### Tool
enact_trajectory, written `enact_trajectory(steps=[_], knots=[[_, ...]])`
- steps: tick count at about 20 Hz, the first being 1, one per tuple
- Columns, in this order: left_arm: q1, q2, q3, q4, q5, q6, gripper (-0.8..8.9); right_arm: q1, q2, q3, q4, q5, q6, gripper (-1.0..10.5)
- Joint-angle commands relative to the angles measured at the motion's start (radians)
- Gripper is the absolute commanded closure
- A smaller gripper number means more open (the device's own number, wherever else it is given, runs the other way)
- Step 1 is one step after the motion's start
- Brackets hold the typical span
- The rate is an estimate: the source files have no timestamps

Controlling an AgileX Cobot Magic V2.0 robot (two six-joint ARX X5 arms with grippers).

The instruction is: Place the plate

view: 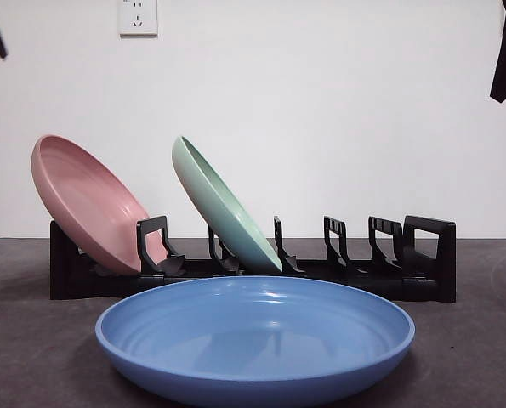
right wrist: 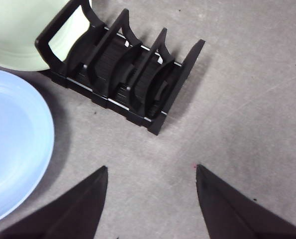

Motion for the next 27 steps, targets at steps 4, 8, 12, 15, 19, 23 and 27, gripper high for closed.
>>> enact_trajectory(steps=[4, 8, 12, 15, 19, 23, 27], knots=[[-0.052, 0.298, 0.358, -0.188, -0.079, -0.006, 5.63, 0.005, 0.007, 0.004, 0.010, -0.001, 0.013, 6.7], [-0.101, 0.453, 0.481, -0.225, -0.127, -0.001, 5.64, 0.005, 0.007, 0.004, 0.010, -0.001, 0.014, 6.7], [-0.143, 0.552, 0.498, -0.225, -0.204, 0.001, 5.65, 0.004, 0.007, 0.004, 0.016, 0.000, 0.014, 6.7], [-0.159, 0.602, 0.498, -0.222, -0.254, 0.003, 5.66, 0.005, 0.007, 0.004, 0.017, -0.001, 0.014, 6.7], [-0.160, 0.651, 0.498, -0.218, -0.266, 0.008, 5.67, 0.004, 0.007, 0.004, 0.016, 0.000, 0.014, 6.7], [-0.160, 0.663, 0.498, -0.212, -0.268, 0.008, 6.23, 0.004, 0.007, 0.004, 0.016, 0.000, 0.014, 6.7], [-0.161, 0.661, 0.504, -0.215, -0.268, 0.008, 7.47, 0.004, 0.007, 0.004, 0.016, 0.000, 0.014, 6.7]])
